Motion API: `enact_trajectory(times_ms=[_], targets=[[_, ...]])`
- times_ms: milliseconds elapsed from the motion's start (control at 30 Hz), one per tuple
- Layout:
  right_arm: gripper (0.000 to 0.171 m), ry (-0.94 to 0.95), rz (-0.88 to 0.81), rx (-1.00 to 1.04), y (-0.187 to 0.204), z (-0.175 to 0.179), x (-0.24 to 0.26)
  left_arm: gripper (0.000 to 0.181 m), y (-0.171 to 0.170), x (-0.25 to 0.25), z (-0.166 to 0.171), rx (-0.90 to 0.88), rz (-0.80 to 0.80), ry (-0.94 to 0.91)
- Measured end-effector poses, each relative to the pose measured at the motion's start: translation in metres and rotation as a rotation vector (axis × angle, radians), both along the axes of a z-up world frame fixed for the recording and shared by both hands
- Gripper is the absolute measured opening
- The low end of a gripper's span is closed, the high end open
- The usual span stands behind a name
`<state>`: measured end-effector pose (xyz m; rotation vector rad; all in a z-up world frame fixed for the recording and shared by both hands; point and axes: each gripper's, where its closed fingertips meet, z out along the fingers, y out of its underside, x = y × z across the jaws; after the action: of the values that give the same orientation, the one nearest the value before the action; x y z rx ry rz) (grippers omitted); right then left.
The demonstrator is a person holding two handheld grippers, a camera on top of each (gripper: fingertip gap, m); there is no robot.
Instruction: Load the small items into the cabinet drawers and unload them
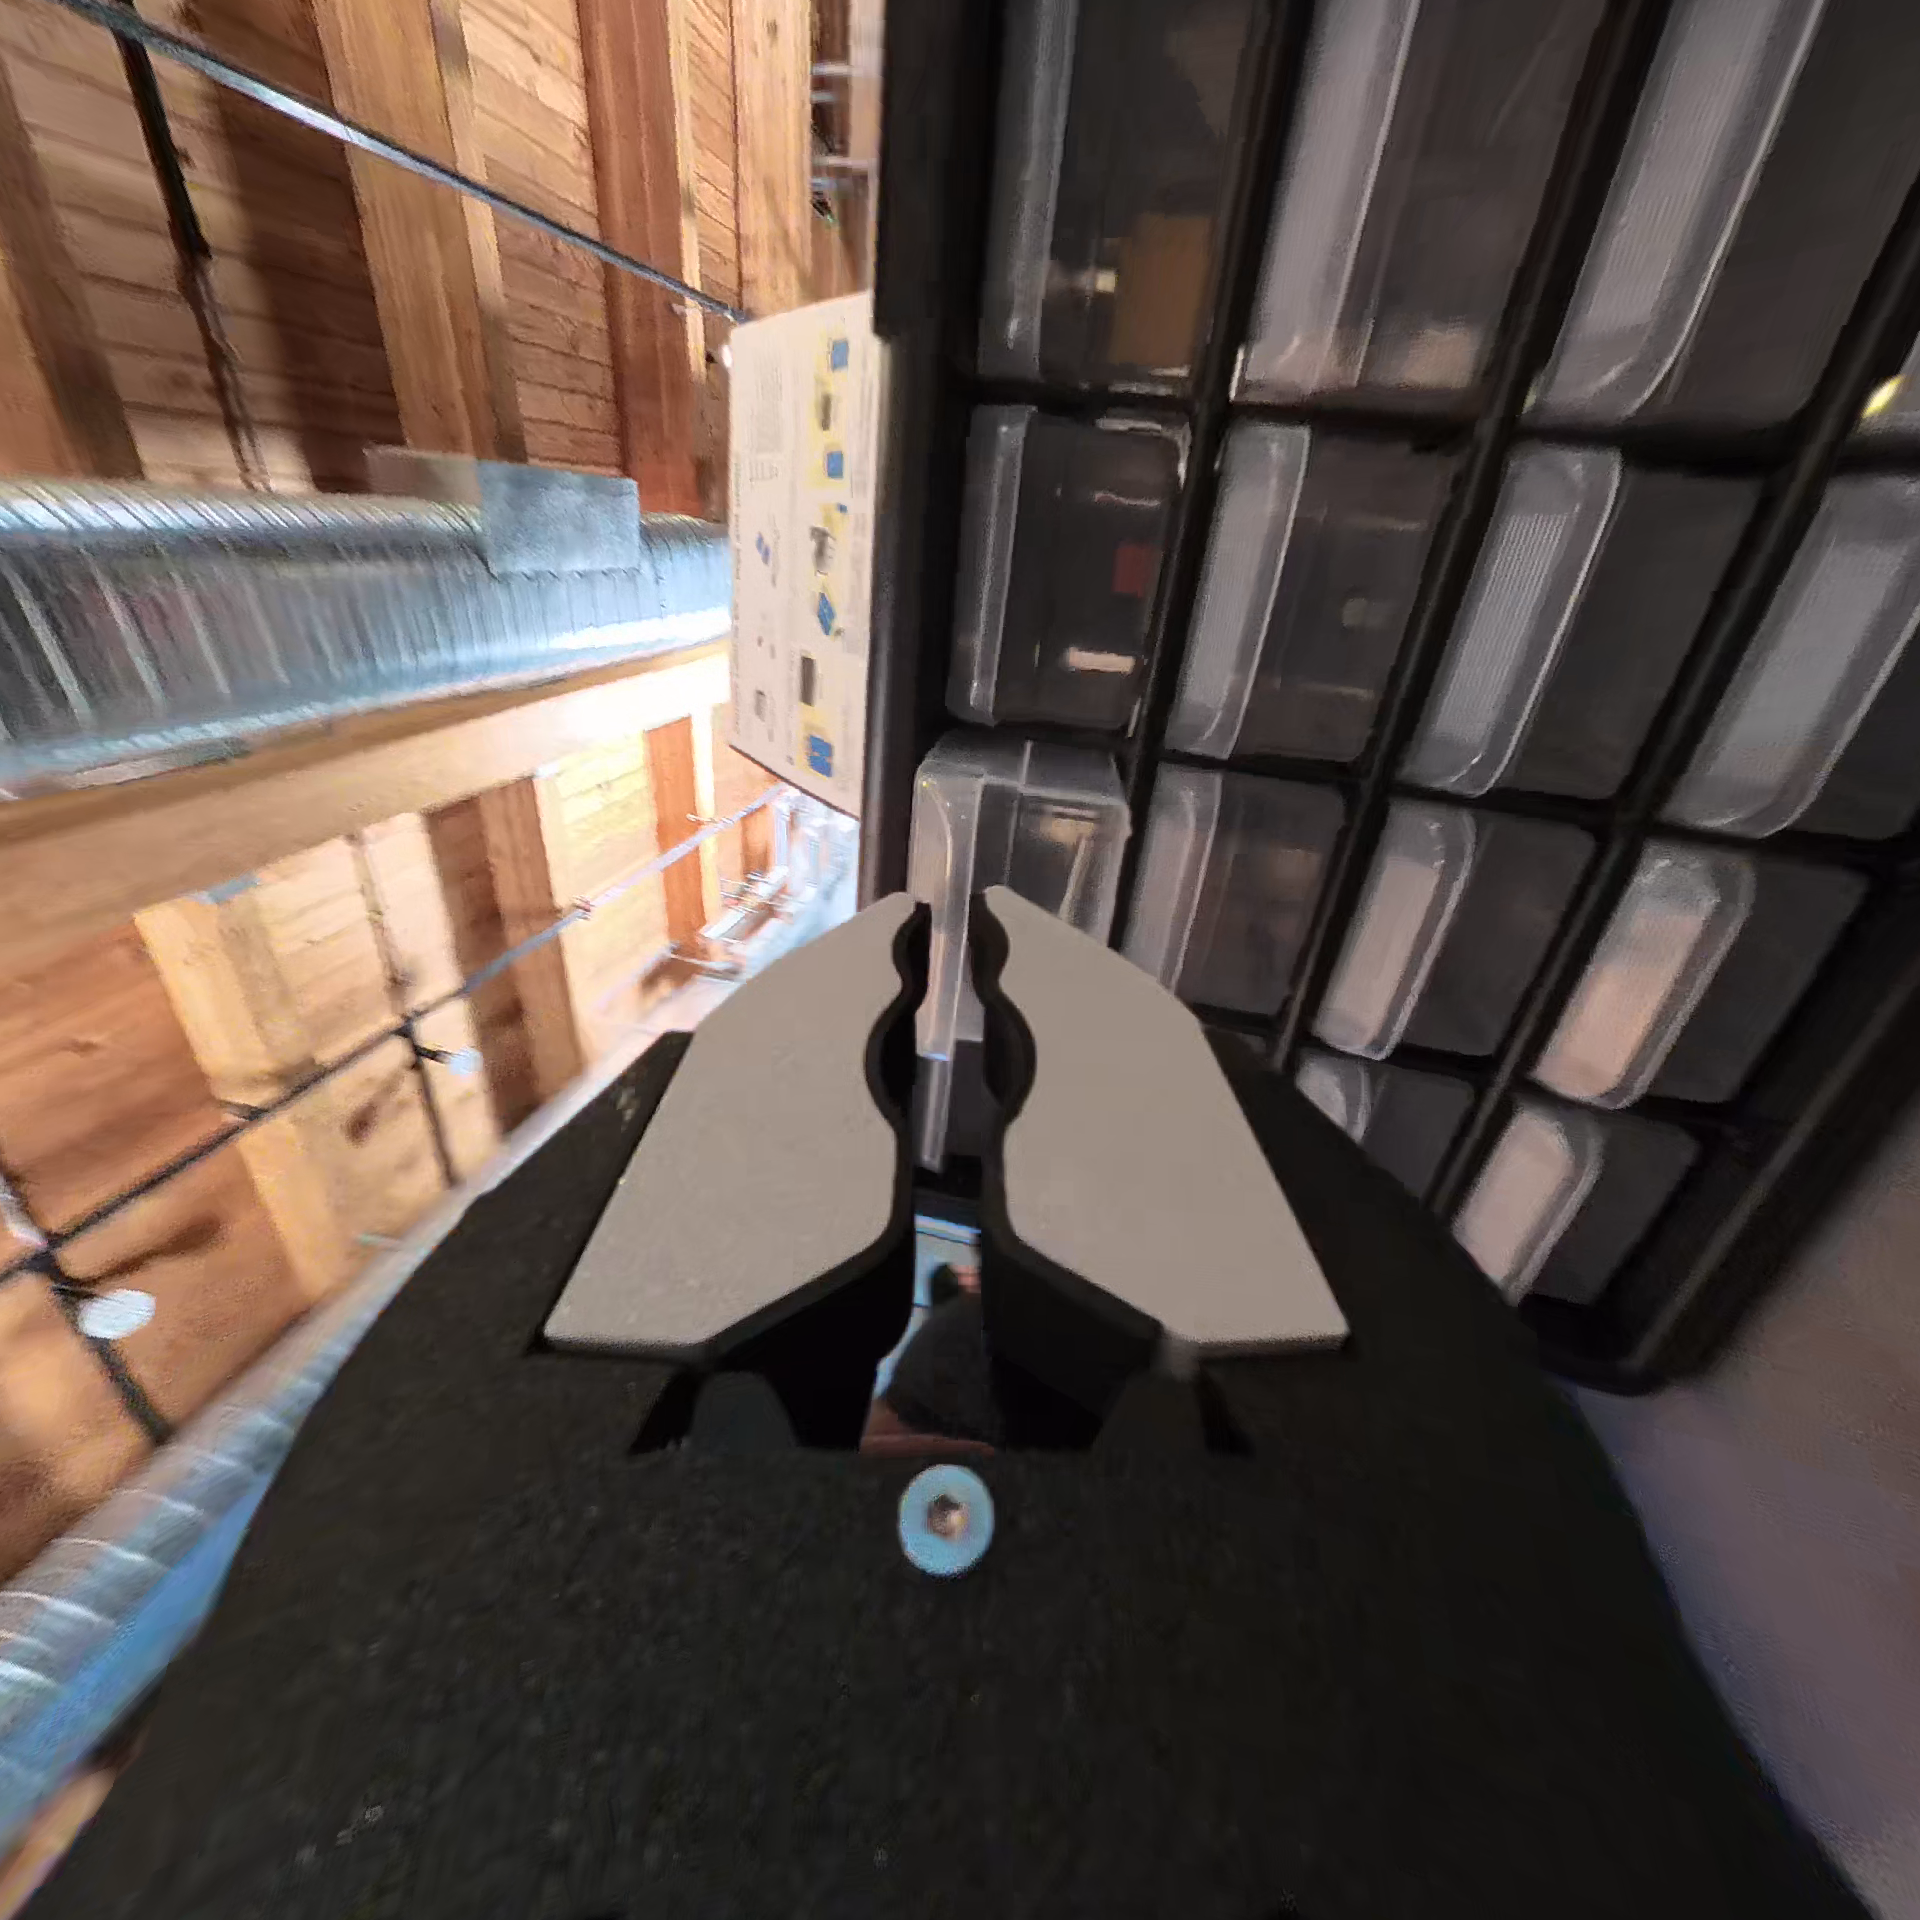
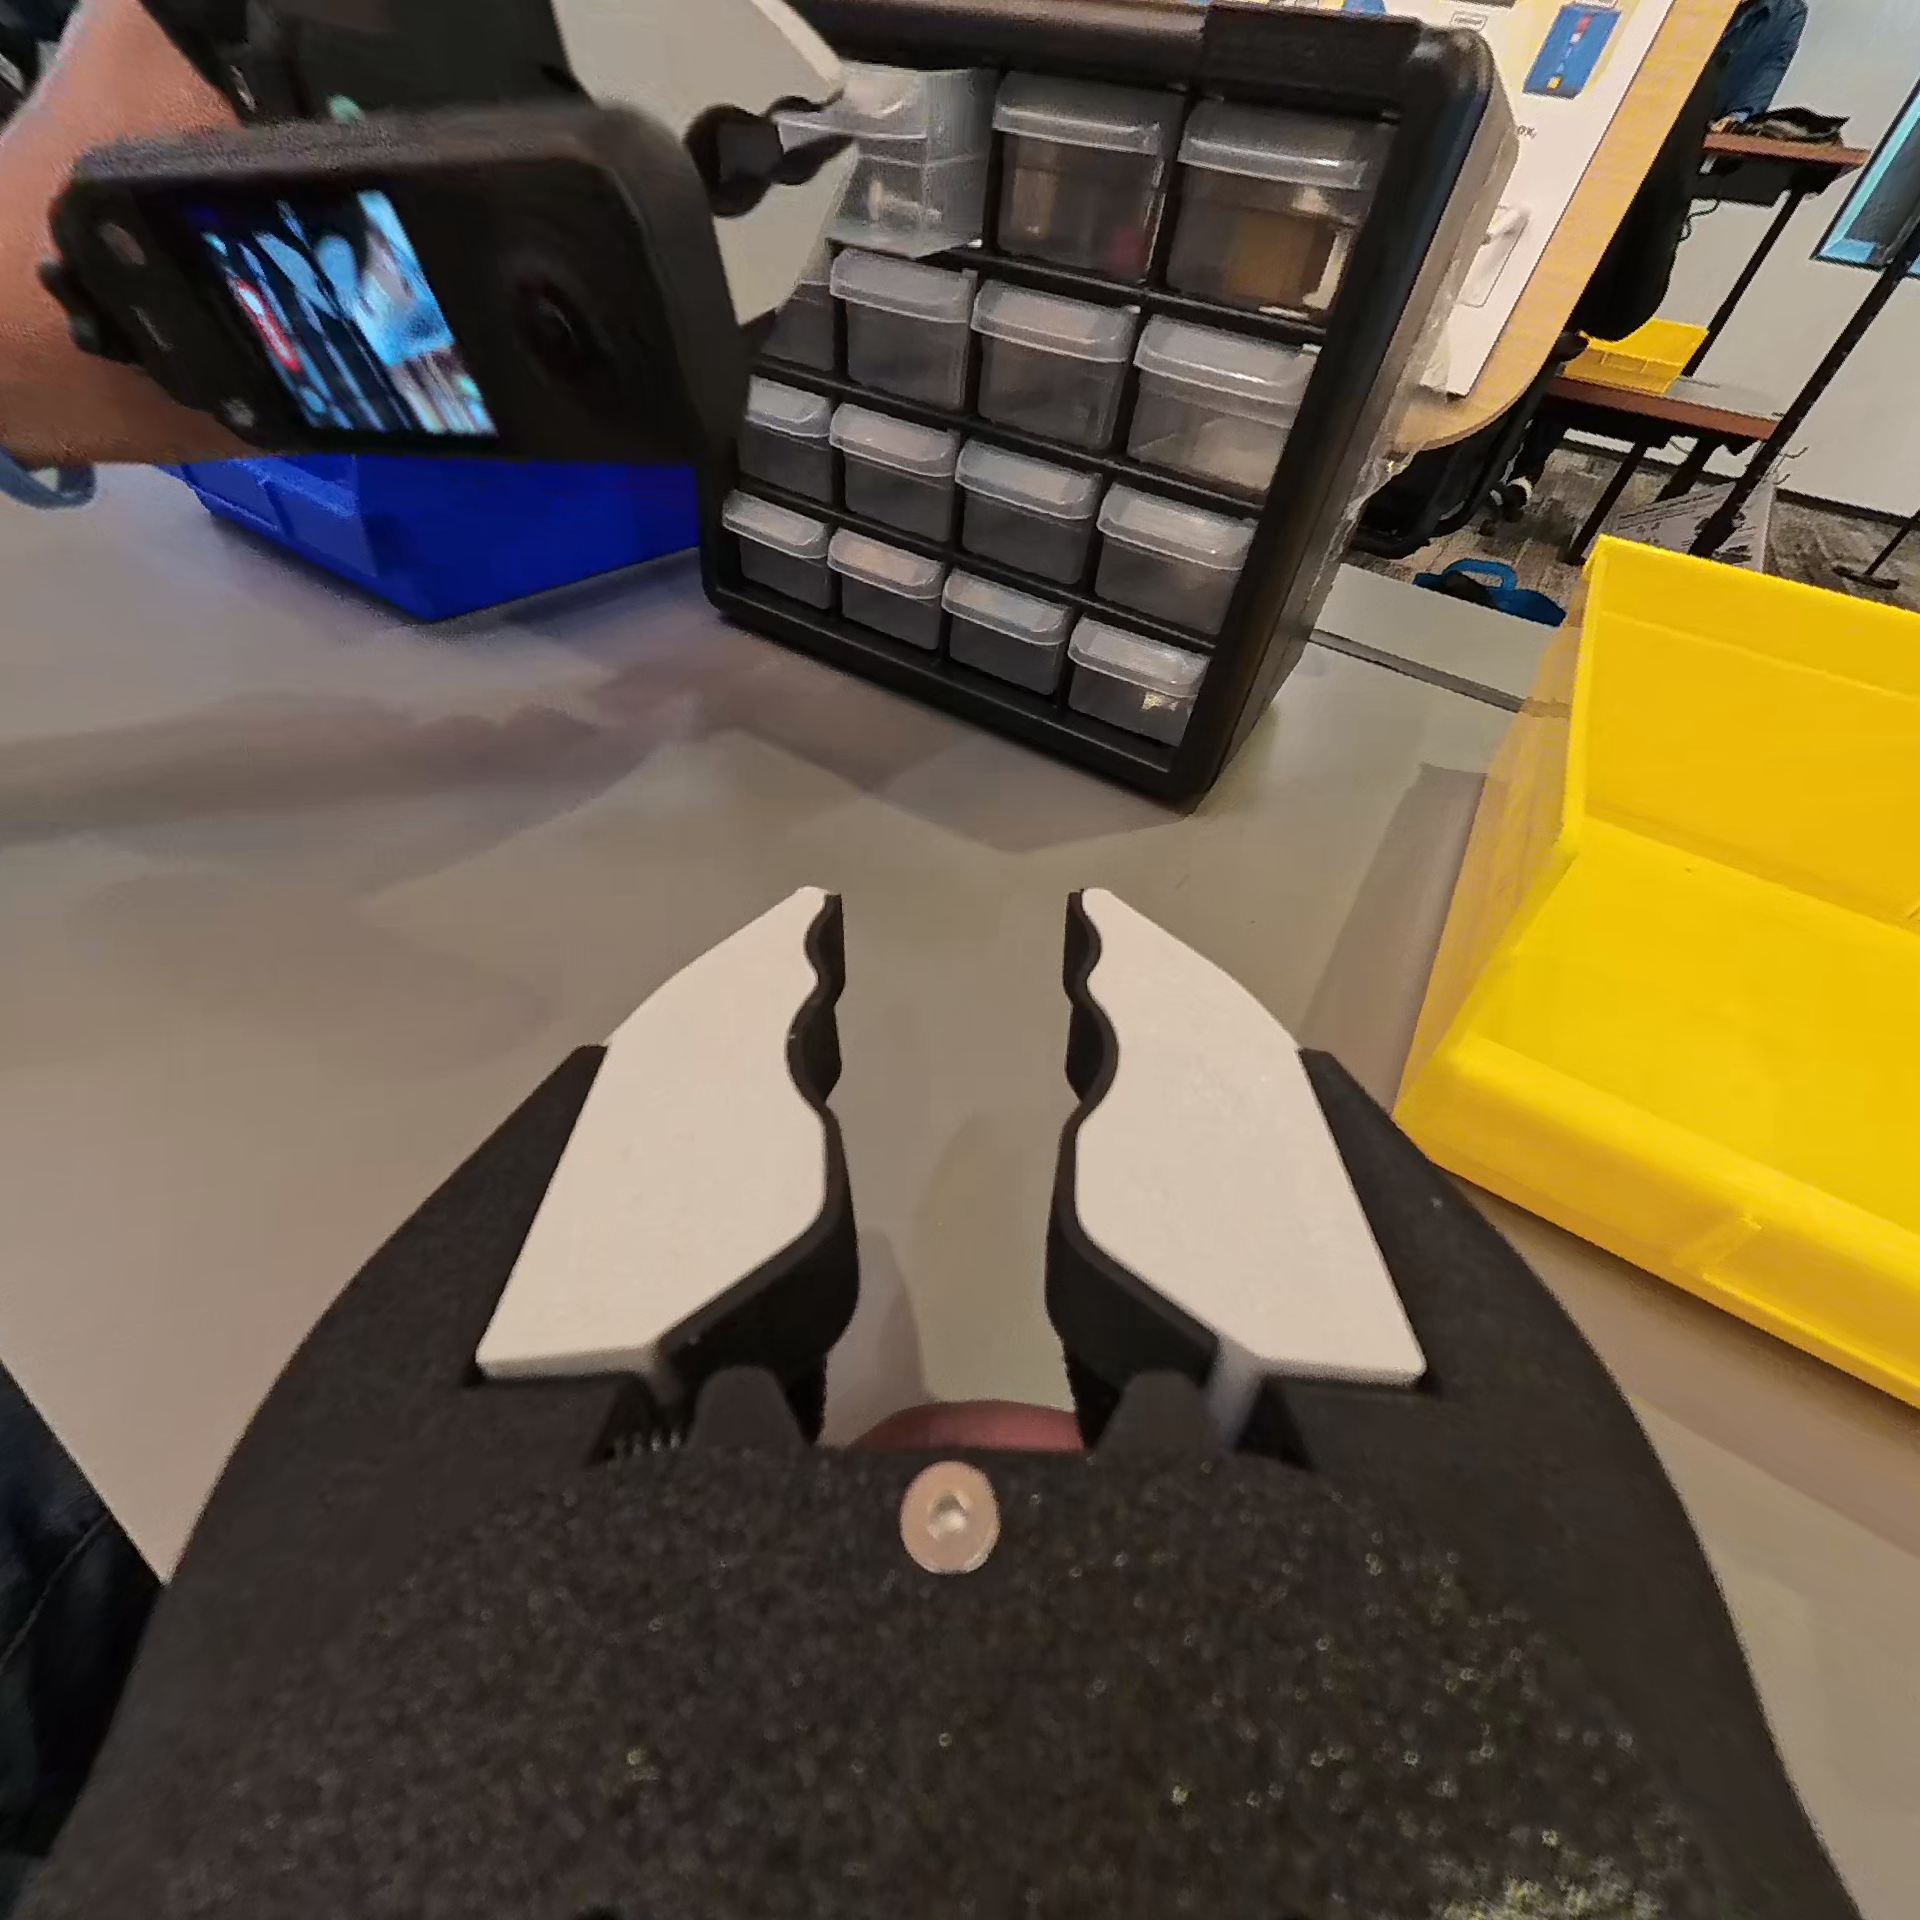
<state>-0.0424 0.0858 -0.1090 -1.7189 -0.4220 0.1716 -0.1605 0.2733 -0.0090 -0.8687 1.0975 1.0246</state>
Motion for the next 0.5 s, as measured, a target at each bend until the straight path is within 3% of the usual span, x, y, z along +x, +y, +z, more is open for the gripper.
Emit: enact_trajectory(times_ms=[167, 300, 400, 500], targets=[[0.04, -0.001, -0.001, -0.002, -0.001, 0.0, 0.0, 0.027, -0.019, 0.003, 0.002, -0.199, -0.088, -0.31], [0.04, 0.004, -0.002, -0.007, 0.0, -0.001, 0.001, 0.041, -0.033, 0.002, 0.003, -0.42, -0.189, -0.724], [0.04, 0.008, -0.002, -0.009, -0.001, -0.001, 0.001, 0.049, -0.028, -0.001, -0.002, -0.608, -0.224, -0.995], [0.04, 0.006, 0.0, -0.012, -0.001, -0.001, 0.001, 0.07, -0.011, -0.004, -0.004, -0.685, -0.198, -1.122]])
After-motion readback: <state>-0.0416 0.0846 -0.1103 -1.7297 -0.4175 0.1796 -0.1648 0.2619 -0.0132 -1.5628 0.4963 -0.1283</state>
